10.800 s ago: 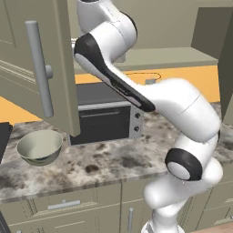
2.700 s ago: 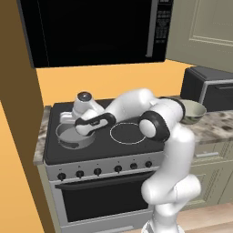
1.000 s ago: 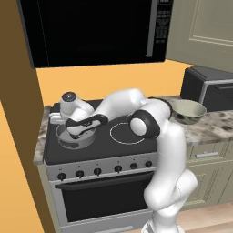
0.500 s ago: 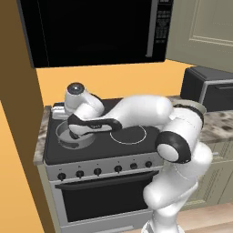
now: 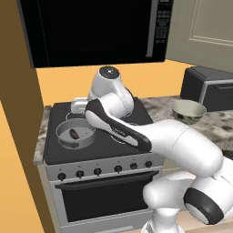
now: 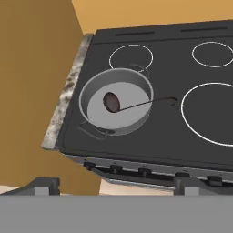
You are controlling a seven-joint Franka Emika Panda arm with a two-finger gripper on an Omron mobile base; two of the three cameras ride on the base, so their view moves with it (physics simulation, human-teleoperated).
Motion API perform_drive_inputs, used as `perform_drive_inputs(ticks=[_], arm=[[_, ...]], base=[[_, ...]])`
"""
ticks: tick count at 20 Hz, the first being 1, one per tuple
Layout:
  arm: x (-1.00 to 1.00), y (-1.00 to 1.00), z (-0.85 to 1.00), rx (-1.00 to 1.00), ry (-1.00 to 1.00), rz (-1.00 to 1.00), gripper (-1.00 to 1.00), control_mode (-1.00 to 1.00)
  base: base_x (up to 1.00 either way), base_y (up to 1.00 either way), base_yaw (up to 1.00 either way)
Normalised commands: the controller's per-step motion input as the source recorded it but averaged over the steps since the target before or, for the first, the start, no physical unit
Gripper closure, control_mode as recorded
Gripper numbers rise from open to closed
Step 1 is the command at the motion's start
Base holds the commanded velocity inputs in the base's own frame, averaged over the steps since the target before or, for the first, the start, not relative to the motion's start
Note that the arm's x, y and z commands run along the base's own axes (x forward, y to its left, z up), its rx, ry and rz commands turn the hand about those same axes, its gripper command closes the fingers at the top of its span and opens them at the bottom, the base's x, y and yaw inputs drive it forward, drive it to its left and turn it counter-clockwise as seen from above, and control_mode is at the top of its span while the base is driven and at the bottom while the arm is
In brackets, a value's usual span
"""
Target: Open the cabinet and move the ladle to the pot. Then close the cabinet.
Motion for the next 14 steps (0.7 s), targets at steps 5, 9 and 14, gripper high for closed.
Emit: perform_drive_inputs(ticks=[5,9,14], arm=[[-0.87,-0.91,0.54,-0.01,0.03,0.1,-1.0,-1.0],[-0.86,-0.87,0.32,-0.04,0.01,0.07,-1.0,-1.0],[-0.77,-0.76,0.22,-0.07,0.0,0.06,-1.0,-1.0]], base=[[0.0,0.0,0.0],[0.0,0.0,0.0],[0.0,0.0,0.0]])
